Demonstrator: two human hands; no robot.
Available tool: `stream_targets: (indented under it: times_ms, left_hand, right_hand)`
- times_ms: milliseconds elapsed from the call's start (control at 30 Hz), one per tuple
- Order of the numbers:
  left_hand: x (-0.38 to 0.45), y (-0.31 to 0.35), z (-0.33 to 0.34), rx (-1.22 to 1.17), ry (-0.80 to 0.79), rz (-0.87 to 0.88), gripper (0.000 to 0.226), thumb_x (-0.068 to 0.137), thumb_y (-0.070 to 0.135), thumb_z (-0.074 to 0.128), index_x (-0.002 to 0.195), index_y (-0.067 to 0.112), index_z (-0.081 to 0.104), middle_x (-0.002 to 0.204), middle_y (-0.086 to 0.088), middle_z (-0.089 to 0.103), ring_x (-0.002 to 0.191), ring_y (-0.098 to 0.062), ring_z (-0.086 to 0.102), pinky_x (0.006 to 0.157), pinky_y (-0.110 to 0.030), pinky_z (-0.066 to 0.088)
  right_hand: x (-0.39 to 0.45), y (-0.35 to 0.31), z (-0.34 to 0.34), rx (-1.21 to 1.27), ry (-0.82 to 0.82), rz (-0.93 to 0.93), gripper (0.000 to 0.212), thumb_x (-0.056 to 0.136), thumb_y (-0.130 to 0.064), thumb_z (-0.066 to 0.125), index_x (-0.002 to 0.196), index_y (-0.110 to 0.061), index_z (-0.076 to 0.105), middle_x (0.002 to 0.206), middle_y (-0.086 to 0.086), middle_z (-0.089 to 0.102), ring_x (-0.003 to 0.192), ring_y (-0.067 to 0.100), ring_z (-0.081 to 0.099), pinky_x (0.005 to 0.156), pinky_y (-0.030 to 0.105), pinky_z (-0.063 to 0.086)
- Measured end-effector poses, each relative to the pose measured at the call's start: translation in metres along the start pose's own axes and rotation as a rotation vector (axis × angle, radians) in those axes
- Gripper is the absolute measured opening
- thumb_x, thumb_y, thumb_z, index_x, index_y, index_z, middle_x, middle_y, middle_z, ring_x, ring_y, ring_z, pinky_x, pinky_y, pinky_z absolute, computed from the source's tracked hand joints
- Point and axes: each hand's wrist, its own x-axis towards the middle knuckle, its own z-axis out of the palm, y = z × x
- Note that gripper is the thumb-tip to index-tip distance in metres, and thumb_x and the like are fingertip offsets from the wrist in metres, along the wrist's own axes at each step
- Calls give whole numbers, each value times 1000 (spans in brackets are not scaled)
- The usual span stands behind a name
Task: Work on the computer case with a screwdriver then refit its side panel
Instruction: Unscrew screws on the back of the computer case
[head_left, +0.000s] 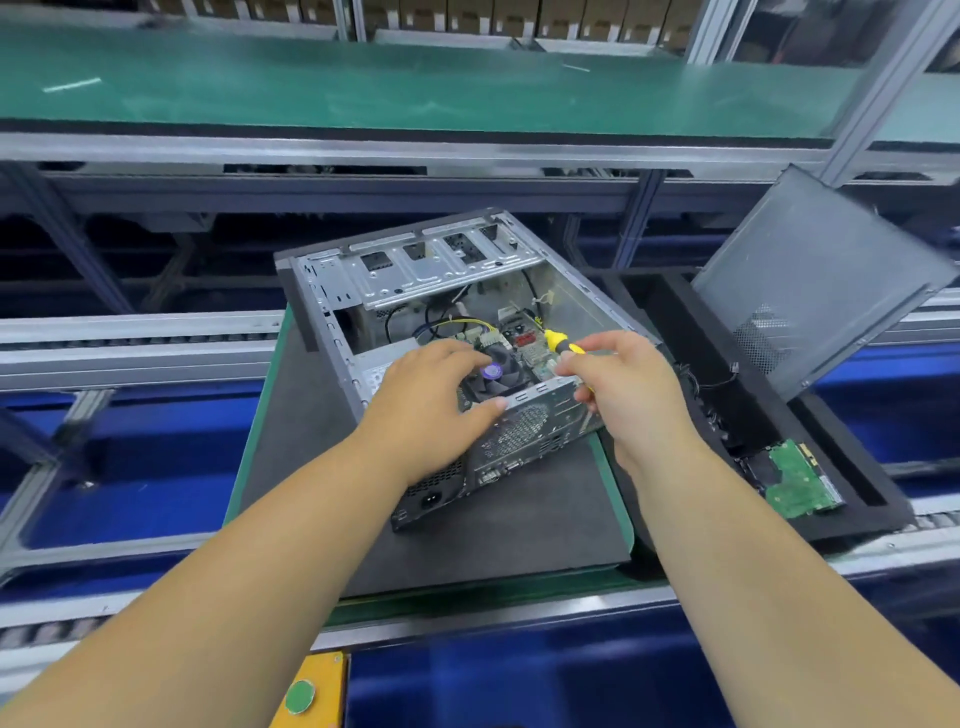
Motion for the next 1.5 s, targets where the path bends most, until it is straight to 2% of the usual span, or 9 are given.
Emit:
stream_targets:
  times_ms: [200, 367, 500, 633, 767, 867, 933, 1133, 1500]
  left_hand:
    - [27, 63, 31, -117, 114, 9, 37, 88, 34, 64, 124, 25, 62, 122, 7, 57, 116, -13, 50, 102, -32, 40]
    - [47, 123, 86, -111, 116, -7, 36, 91, 31, 62, 127, 26, 59, 128, 7, 56, 125, -12, 44, 103, -22, 31]
    - [54, 160, 130, -66, 84, 28, 38, 91, 27, 63, 129, 22, 58, 126, 3, 57, 123, -16, 46, 105, -30, 36]
    - [49, 177, 160, -47, 40, -28, 39, 91, 27, 63, 129, 24, 57, 123, 6, 57, 120, -15, 48, 104, -29, 37]
    - [42, 175, 177, -66, 24, -151, 37, 91, 28, 63, 127, 27, 59, 117, 9, 57, 109, -12, 53, 100, -37, 45]
    - [37, 168, 186, -134, 46, -277, 34, 90, 27, 63, 123, 33, 61, 108, 12, 57, 99, -5, 54, 95, -31, 45]
    - [35, 164, 193, -199, 65, -346, 32, 89, 24, 64, 120, 34, 63, 105, 15, 58, 96, -1, 54, 92, -27, 45]
    - [27, 154, 213, -293, 74, -467, 29, 88, 18, 64, 115, 31, 67, 104, 15, 60, 93, -1, 55, 89, -23, 45]
    - [16, 141, 228, -380, 79, -533, 31, 88, 18, 64, 103, 45, 64, 104, 16, 62, 88, 1, 58, 89, -25, 48]
  right_hand:
    - [32, 13, -71, 77, -45, -96, 13, 68, -29, 72, 81, -24, 69, 86, 5, 75, 58, 8, 59, 58, 23, 42]
    - [64, 39, -147, 188, -116, -141, 16, 84, -29, 68, 77, -14, 63, 82, 3, 76, 61, 4, 60, 49, 14, 41]
    - [87, 65, -196, 178, -116, -56, 25, 85, -37, 64, 78, -13, 63, 66, -3, 67, 54, 5, 52, 47, 14, 39]
    - [99, 90, -223, 29, -164, -55, 33, 89, -37, 61, 84, -5, 62, 69, -6, 71, 59, 3, 56, 58, 24, 46]
    - [102, 111, -227, -247, -278, -74, 25, 89, -40, 59, 80, -17, 59, 79, -10, 74, 78, 15, 67, 75, 42, 53]
    - [102, 125, -221, -491, -343, -127, 24, 89, -45, 59, 77, -24, 58, 71, -10, 67, 63, 8, 60, 59, 32, 46]
    - [101, 133, -215, -613, -402, -151, 26, 90, -46, 58, 78, -24, 57, 73, -6, 64, 60, 11, 54, 57, 33, 44]
    - [103, 155, -195, -767, -566, -160, 31, 91, -45, 61, 86, -15, 56, 83, 4, 64, 80, 25, 62, 74, 42, 51]
    - [106, 180, -180, -880, -668, -170, 27, 92, -44, 60, 79, -21, 51, 76, -2, 57, 75, 22, 57, 67, 38, 49]
